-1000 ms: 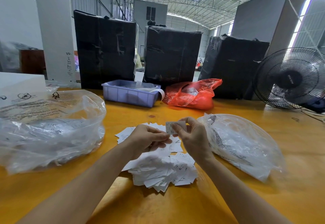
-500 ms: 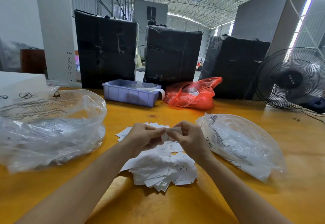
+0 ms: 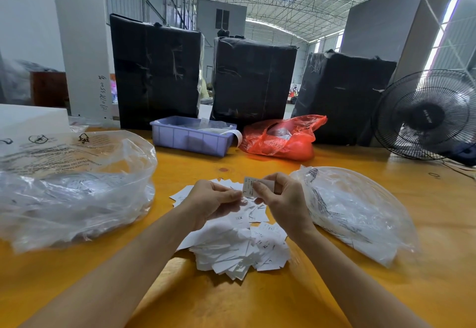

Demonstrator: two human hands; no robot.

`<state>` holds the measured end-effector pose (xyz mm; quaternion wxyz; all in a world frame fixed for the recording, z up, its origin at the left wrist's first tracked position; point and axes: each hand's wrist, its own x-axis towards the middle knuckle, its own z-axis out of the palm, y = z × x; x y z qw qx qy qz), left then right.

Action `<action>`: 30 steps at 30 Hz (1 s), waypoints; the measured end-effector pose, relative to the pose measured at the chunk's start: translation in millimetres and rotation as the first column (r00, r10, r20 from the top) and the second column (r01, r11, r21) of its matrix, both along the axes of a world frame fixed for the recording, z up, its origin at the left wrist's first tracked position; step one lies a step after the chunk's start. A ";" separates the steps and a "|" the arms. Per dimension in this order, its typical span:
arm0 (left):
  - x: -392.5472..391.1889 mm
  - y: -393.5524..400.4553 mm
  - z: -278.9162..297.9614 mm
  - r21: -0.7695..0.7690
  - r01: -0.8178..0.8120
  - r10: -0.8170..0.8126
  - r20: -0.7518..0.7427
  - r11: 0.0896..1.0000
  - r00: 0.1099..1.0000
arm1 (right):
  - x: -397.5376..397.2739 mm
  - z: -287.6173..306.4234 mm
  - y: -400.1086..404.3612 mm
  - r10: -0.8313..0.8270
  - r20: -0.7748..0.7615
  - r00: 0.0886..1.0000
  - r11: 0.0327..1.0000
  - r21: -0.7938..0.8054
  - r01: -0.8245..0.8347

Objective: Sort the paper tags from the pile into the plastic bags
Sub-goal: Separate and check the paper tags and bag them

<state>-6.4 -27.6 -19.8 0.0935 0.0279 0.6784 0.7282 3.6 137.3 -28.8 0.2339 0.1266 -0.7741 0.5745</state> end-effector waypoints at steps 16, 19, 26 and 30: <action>1.9 1.5 1.4 -0.001 0.033 -0.033 0.006 0.999 0.999 | 1.8 -2.1 -3.4 -0.040 -0.099 0.994 0.980 0.189 0.058; 2.3 1.8 0.9 -0.019 0.022 -0.022 -0.003 1.000 1.000 | 2.4 -1.9 -3.2 0.005 -0.028 1.000 0.982 0.191 0.000; 2.3 1.5 0.4 -0.075 0.019 -0.021 -0.033 0.997 0.999 | 3.7 0.1 0.2 0.131 0.159 0.979 0.988 0.065 -0.142; 2.3 2.5 -0.6 -0.093 0.039 -0.043 -0.042 0.995 0.998 | 4.5 2.2 0.8 0.145 0.185 0.972 0.985 0.066 -0.160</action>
